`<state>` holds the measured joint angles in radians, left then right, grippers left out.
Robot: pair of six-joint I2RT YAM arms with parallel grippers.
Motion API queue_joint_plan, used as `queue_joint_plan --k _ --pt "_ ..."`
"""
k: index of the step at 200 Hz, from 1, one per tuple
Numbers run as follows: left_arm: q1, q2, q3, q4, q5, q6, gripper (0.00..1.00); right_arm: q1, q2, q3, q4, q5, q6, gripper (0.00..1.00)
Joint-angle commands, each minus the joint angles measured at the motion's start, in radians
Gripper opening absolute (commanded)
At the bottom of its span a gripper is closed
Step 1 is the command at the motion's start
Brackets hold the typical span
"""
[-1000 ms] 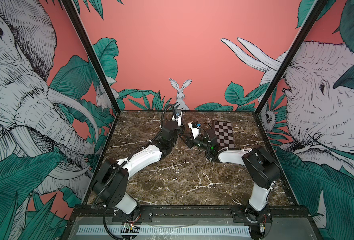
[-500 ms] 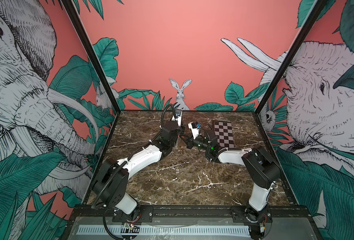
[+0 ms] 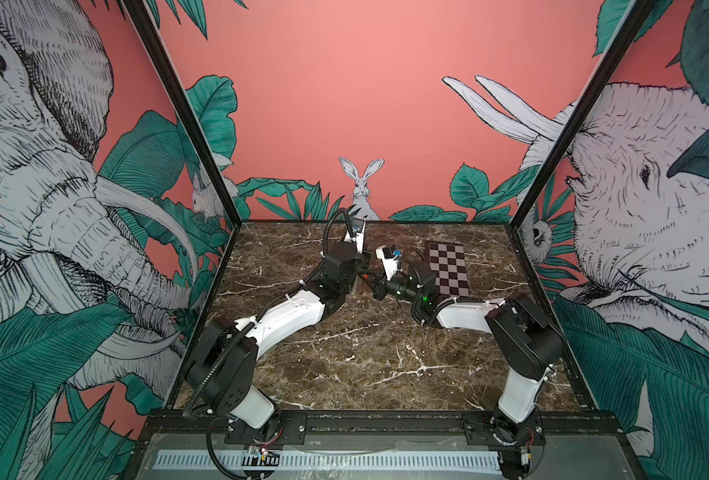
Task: Remove the label from the bottle
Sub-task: Tear open the label from the bottle.
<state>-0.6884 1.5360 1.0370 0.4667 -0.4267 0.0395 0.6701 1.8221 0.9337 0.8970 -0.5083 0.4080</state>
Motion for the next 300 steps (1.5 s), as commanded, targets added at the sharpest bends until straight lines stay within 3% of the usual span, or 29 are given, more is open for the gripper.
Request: queue_joint_plan --k 1,300 --pt "0.010 0.009 -0.032 -0.092 -0.040 0.038 0.00 0.011 -0.046 -0.018 0.024 -0.027 0.002 0.00" --pt "0.010 0.027 -0.058 -0.066 -0.053 0.041 0.00 0.077 -0.063 -0.001 -0.003 -0.040 0.006 0.00"
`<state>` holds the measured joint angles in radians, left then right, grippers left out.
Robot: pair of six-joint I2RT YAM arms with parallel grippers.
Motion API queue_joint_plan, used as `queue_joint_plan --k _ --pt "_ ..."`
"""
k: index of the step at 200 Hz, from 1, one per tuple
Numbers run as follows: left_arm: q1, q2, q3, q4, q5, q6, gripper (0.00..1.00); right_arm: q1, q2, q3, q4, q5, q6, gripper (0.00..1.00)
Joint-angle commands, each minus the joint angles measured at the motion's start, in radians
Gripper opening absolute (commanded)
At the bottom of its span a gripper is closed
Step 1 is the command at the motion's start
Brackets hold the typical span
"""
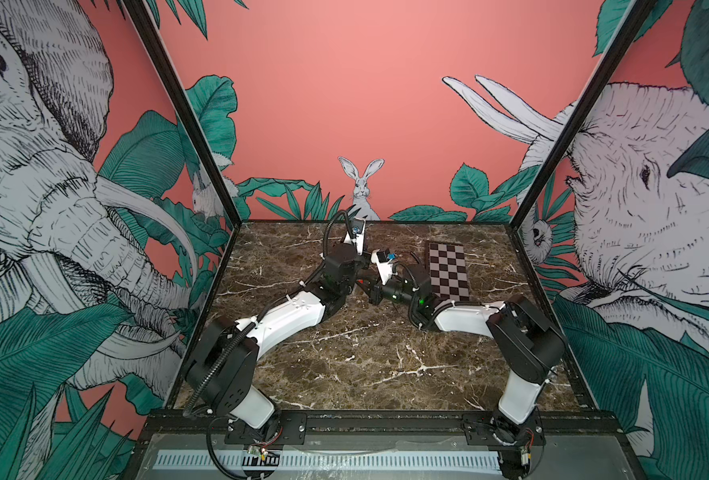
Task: Remove the label from the bottle
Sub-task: Tear open the label from the bottle.
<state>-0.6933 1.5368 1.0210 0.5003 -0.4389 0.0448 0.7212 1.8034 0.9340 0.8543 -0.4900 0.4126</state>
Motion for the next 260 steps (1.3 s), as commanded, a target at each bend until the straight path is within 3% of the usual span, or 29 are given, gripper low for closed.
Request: queue_joint_plan --k 1,260 --pt "0.015 0.026 -0.042 -0.100 -0.041 0.037 0.00 0.026 -0.044 -0.001 0.039 -0.059 0.002 0.00" --pt "0.015 0.010 -0.070 -0.090 -0.047 0.026 0.00 0.070 -0.073 0.000 0.035 -0.077 -0.002 0.00"
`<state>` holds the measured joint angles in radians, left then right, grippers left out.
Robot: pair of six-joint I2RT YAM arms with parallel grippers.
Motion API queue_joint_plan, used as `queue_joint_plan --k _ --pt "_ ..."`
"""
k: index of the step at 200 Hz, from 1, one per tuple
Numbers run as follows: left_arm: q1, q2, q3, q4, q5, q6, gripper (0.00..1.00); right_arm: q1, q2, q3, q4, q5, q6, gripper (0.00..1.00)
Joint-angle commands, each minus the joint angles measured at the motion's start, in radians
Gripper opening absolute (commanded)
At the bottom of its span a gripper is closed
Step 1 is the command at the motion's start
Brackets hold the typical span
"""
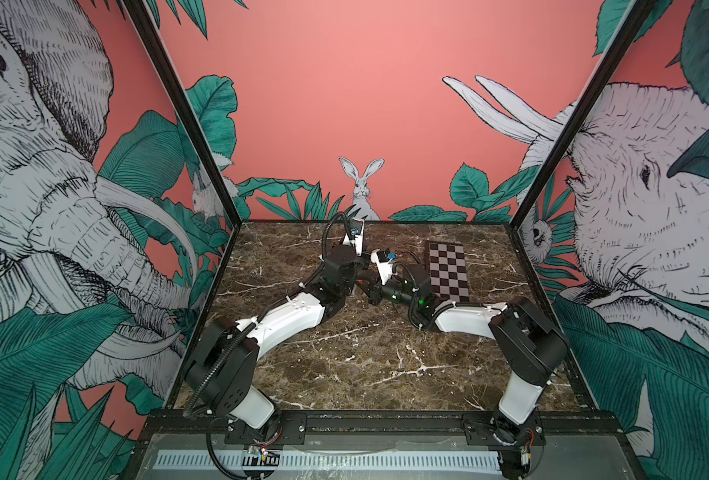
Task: Remove the label from the bottle
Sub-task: Tear open the label from the bottle.
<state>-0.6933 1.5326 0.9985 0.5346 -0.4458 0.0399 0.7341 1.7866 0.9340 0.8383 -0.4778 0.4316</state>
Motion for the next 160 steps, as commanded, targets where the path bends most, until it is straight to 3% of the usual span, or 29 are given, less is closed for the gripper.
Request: queue_joint_plan --k 1,160 --pt "0.015 0.014 -0.048 -0.124 -0.040 0.032 0.00 0.057 -0.056 0.001 0.051 -0.089 -0.022 0.00" --pt "0.015 0.013 -0.067 -0.111 -0.045 0.019 0.00 0.117 -0.052 0.017 0.017 -0.087 -0.058 0.00"
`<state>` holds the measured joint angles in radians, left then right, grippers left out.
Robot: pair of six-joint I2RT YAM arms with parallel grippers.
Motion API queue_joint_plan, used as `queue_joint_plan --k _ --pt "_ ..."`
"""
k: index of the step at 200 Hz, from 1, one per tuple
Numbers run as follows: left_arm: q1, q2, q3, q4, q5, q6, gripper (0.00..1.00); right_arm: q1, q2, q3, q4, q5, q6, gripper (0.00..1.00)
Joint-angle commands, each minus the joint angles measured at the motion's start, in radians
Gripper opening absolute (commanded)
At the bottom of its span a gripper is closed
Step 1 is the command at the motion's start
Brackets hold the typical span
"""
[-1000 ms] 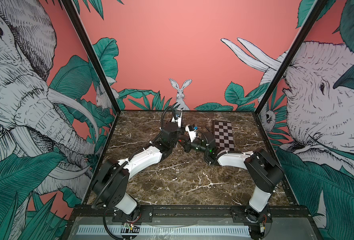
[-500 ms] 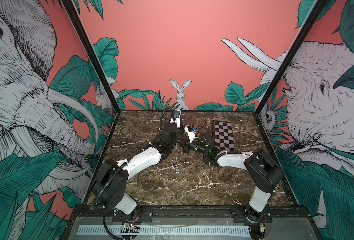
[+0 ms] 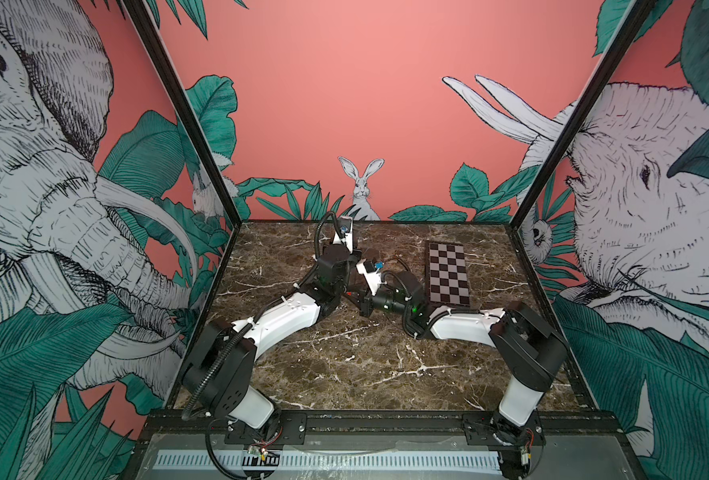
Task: Remove the label from the bottle
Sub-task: Tear open the label from the bottle.
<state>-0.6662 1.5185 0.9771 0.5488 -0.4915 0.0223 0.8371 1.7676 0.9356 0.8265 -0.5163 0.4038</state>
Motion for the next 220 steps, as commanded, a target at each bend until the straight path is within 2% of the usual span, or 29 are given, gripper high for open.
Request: queue_joint_plan --k 1,44,113,165,220 --pt "-0.012 0.026 -0.046 -0.125 0.001 0.037 0.00 0.014 -0.033 0.015 0.029 -0.048 -0.030 0.00" --pt "-0.011 0.018 -0.044 -0.122 0.006 0.038 0.00 0.014 -0.070 -0.013 -0.012 -0.042 -0.018 0.00" --pt "-0.012 -0.008 -0.021 -0.052 0.003 0.046 0.00 -0.017 -0.291 -0.118 -0.281 -0.018 -0.045 0.00" --pt "-0.012 0.047 0.028 0.080 0.020 0.060 0.00 -0.082 -0.348 -0.173 -0.273 -0.019 -0.013 0.00" --pt "-0.012 0.030 -0.030 0.211 0.020 0.069 0.00 -0.087 -0.375 -0.186 -0.295 -0.015 -0.028 0.00"
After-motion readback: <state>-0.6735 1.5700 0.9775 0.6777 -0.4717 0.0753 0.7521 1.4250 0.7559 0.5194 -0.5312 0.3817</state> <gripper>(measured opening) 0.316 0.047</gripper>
